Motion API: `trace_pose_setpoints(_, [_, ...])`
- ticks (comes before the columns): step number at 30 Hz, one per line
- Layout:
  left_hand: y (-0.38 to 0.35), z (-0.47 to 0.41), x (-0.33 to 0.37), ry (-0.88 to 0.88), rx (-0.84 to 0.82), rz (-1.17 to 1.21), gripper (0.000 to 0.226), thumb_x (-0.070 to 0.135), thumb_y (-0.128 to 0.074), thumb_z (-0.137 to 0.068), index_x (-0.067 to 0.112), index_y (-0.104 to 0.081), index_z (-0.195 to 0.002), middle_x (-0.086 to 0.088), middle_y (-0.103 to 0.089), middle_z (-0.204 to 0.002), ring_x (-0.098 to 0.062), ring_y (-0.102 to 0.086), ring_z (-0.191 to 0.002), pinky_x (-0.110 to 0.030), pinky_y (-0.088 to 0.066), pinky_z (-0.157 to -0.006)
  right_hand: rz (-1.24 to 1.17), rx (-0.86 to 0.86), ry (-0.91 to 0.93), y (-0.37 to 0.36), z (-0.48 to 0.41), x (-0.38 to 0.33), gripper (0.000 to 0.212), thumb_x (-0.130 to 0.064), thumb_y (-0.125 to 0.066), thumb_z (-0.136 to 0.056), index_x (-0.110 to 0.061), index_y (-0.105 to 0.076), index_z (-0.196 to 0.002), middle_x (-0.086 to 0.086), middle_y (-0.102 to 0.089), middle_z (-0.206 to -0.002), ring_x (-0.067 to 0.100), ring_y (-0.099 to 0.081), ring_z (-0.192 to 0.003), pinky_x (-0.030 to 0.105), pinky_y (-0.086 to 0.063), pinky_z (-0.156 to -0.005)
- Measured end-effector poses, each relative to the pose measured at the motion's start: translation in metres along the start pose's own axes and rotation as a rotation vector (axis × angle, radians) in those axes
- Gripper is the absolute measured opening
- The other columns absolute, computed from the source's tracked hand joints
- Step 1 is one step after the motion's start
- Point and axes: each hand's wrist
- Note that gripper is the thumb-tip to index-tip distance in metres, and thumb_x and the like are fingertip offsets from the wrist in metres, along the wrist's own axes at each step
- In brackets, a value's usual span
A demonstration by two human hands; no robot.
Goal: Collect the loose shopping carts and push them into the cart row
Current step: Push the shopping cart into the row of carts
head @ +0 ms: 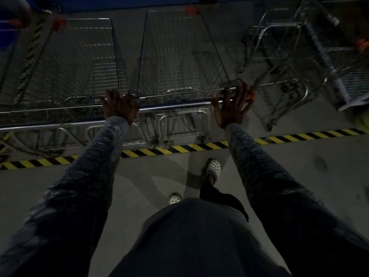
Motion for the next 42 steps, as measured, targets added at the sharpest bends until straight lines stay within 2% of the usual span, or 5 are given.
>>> trace_pose_setpoints(4, [0.005, -0.008, 0.000, 0.010, -0.050, -0.038, 0.050, 0.041, -0.034, -0.100, 0.017, -0.049, -0.142, -0.027, -0.033, -0.152, -0.045, -0.017, -0.146, -0.062, -0.012, -0.116, 0.001, -0.054, 0.008, 0.001, -0.006, -0.002, 0.068, -0.071, -0.024, -0.096, -0.026, -0.049, -0.140, 0.014, -0.023, -0.163, 0.033, -0.002, -0.154, 0.063, 0.008, -0.118])
trace_pose_setpoints(11, [0.003, -0.015, 0.005, 0.030, -0.070, -0.045, 0.051, 0.039, -0.032, -0.101, 0.016, -0.049, -0.143, -0.027, -0.037, -0.150, -0.045, -0.019, -0.145, -0.061, -0.013, -0.116, -0.003, -0.007, 0.007, -0.003, -0.018, 0.004, 0.072, -0.077, -0.012, -0.092, -0.031, -0.059, -0.121, 0.008, -0.043, -0.152, 0.027, -0.023, -0.150, 0.060, -0.002, -0.119])
trace_pose_setpoints(19, [0.002, -0.017, 0.007, 0.046, -0.039, -0.036, 0.049, 0.037, -0.030, -0.101, 0.017, -0.053, -0.140, -0.027, -0.044, -0.142, -0.044, -0.023, -0.143, -0.063, -0.013, -0.116, 0.048, 0.083, 0.043, -0.009, -0.022, 0.004, 0.069, -0.073, -0.021, -0.098, -0.025, -0.063, -0.122, 0.009, -0.054, -0.141, 0.029, -0.038, -0.142, 0.063, -0.013, -0.117])
trace_pose_setpoints(22, [0.003, -0.017, 0.007, 0.060, -0.052, -0.045, 0.049, 0.037, -0.031, -0.102, 0.015, -0.052, -0.140, -0.027, -0.040, -0.147, -0.044, -0.021, -0.145, -0.062, -0.011, -0.117, 0.028, 0.022, 0.041, -0.008, -0.021, 0.005, 0.074, -0.074, -0.018, -0.097, -0.022, -0.060, -0.130, 0.011, -0.050, -0.146, 0.031, -0.034, -0.144, 0.060, -0.007, -0.118])
trace_pose_setpoints(42, [0.007, -0.022, 0.003, 0.068, -0.074, -0.010, 0.048, 0.039, -0.041, -0.100, 0.014, -0.050, -0.140, -0.026, -0.040, -0.146, -0.047, -0.021, -0.144, -0.065, -0.018, -0.114, 0.031, 0.043, 0.060, 0.005, -0.013, -0.003, 0.061, -0.071, -0.023, -0.096, -0.025, -0.062, -0.103, 0.003, -0.058, -0.119, 0.026, -0.044, -0.128, 0.057, -0.010, -0.114])
Point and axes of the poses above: each hand's wrist, its own z-axis away from the middle knuckle, its own y-axis out of the back of the hand, x = y × z
